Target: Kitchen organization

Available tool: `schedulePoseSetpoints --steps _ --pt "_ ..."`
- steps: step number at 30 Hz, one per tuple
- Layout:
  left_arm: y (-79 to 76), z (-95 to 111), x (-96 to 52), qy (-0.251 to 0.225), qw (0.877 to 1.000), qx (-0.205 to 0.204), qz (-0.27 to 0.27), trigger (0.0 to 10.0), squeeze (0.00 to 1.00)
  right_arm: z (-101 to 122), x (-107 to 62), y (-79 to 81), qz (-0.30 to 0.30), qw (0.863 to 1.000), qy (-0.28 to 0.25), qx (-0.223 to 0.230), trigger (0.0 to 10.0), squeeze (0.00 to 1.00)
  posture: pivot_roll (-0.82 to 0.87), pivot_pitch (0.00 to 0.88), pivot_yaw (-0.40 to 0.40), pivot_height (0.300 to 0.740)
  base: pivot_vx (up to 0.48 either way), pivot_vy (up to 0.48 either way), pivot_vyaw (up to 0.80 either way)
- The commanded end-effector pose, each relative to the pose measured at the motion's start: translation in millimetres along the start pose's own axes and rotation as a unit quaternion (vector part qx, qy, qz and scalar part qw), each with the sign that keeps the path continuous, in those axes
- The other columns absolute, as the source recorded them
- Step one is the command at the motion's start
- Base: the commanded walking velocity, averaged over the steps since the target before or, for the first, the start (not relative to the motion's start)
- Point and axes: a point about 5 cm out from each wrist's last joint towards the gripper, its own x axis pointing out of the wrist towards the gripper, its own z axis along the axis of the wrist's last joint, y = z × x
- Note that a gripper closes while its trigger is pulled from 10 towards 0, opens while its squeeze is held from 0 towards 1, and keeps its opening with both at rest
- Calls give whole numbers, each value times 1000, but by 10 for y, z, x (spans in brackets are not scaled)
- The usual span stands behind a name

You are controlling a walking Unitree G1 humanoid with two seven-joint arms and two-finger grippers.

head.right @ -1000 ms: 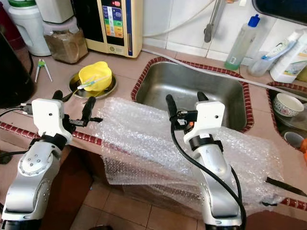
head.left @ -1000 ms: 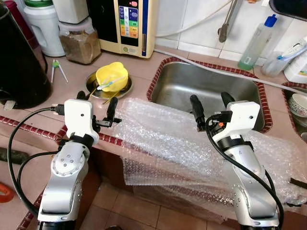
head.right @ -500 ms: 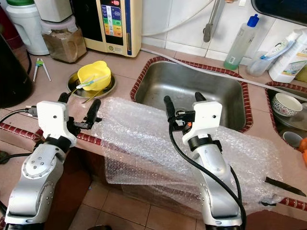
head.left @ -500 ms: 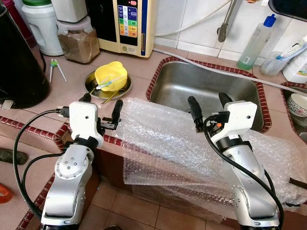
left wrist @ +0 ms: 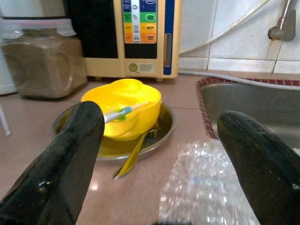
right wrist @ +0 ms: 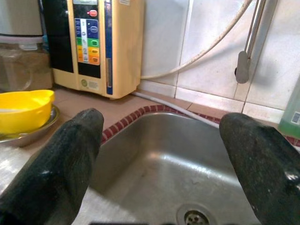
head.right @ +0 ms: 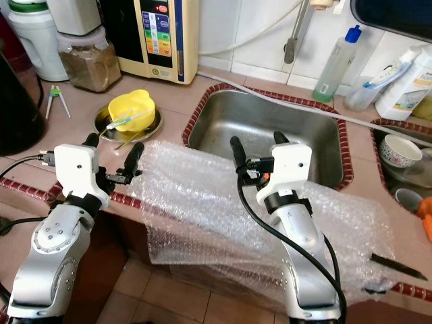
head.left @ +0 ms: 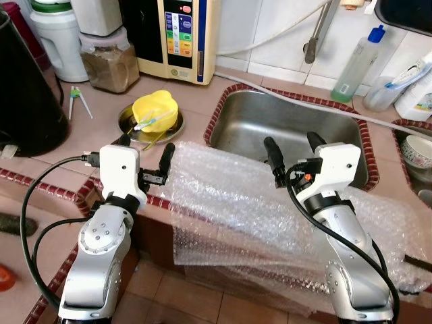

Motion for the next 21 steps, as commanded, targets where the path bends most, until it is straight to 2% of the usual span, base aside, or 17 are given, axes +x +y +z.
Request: schedulePoseSetpoints --steps 1,18,21 --pt "-37 18 -11 -1 1000 -4 -9 10000 0 32 -21 -22 1 1000 -3 -5 10000 0 105 126 -65 740 304 0 0" --pt "-52 14 -8 1 1000 -6 -12 10000 0 29 -28 -29 1 1000 -2 -7 10000 0 101 127 -62 740 293 0 0" --pt "-60 19 -12 -1 1000 -12 -14 10000 0 27 -31 -31 0 1000 -1 -8 10000 0 101 127 -62 740 0 0 0"
